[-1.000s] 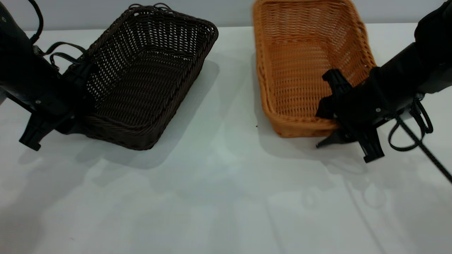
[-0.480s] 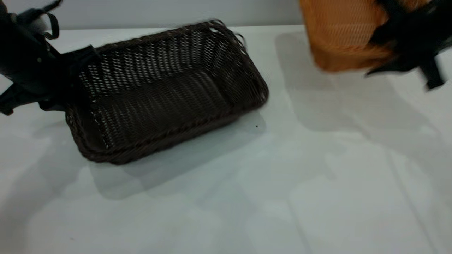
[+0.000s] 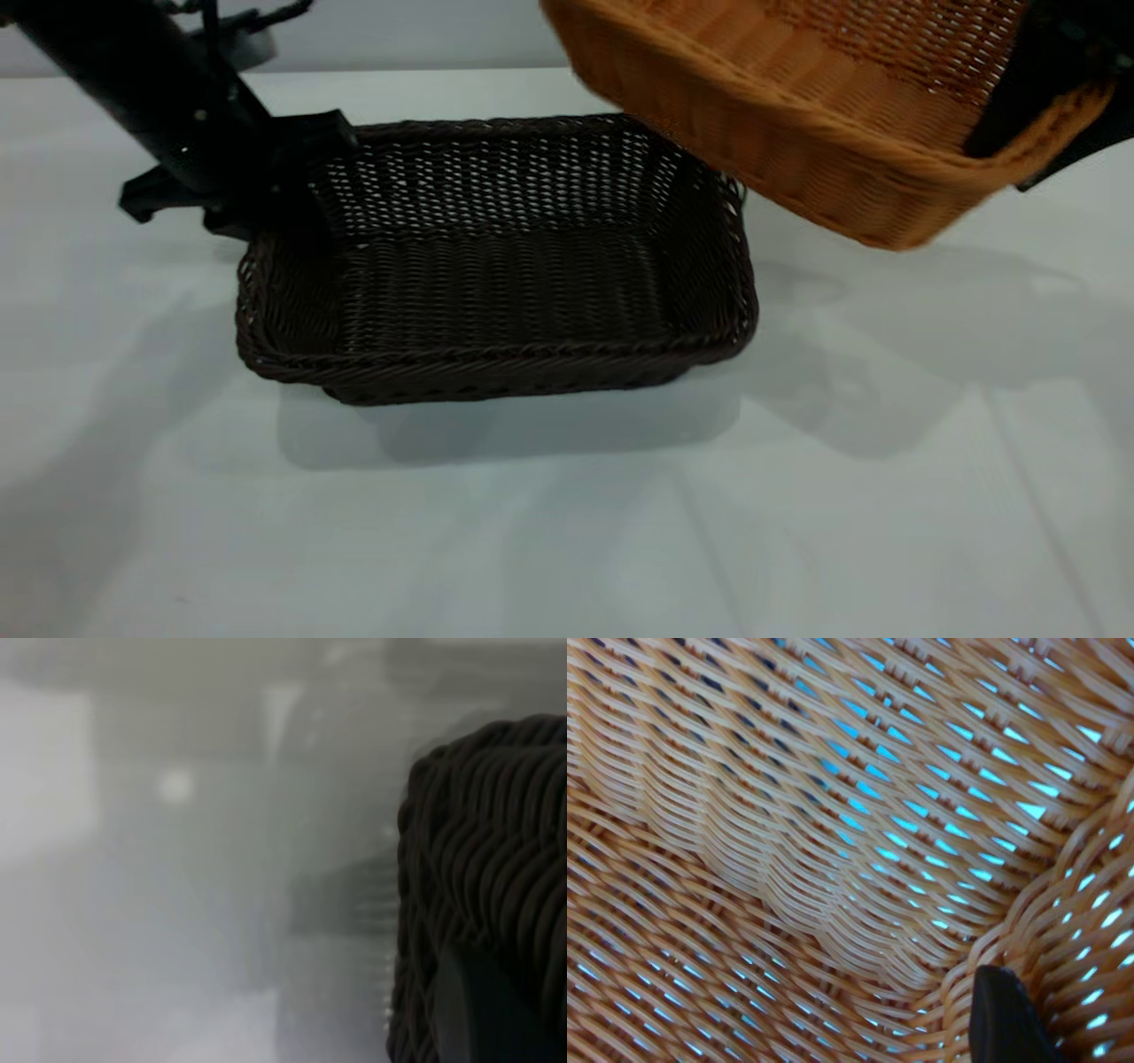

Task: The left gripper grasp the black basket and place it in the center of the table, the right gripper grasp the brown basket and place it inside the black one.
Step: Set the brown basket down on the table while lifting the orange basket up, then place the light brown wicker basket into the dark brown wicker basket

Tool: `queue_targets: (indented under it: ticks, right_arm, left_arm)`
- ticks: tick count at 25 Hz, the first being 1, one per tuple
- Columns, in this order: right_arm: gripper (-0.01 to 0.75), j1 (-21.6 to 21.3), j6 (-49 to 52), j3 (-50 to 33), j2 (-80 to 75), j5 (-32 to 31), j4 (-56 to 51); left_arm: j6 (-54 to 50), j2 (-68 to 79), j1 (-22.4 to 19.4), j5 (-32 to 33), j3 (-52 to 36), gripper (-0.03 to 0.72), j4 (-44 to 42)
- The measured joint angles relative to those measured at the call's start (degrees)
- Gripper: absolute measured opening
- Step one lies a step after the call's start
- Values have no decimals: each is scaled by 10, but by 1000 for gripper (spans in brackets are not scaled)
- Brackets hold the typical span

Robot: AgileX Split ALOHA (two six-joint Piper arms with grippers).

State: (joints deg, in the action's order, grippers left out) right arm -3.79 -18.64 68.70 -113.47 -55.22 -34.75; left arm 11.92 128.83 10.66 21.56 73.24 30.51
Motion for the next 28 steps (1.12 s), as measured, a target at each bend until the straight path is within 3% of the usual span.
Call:
queue_targets:
  ticks: [5, 13, 15, 21, 24, 28]
  right_arm:
    - [213, 12, -21, 4, 0, -34, 84]
    - [213, 89, -15, 12, 0, -38, 161]
    - [213, 95, -14, 20, 0, -36, 161]
    - [213, 95, -13, 35, 0, -40, 165]
    - [213, 95, -13, 36, -1, -48, 157]
    - [213, 110, -10, 37, -18, -49, 136]
  left_arm:
    - [16, 35, 7, 49, 46, 85, -1]
    - [44, 39, 21, 65, 56, 109, -3]
    - [51, 38, 21, 74, 56, 172, -3]
    - [53, -9, 21, 113, 56, 503, -4]
    - [53, -66, 21, 145, 56, 573, -27]
    - [11, -169, 14, 194, 56, 581, -140]
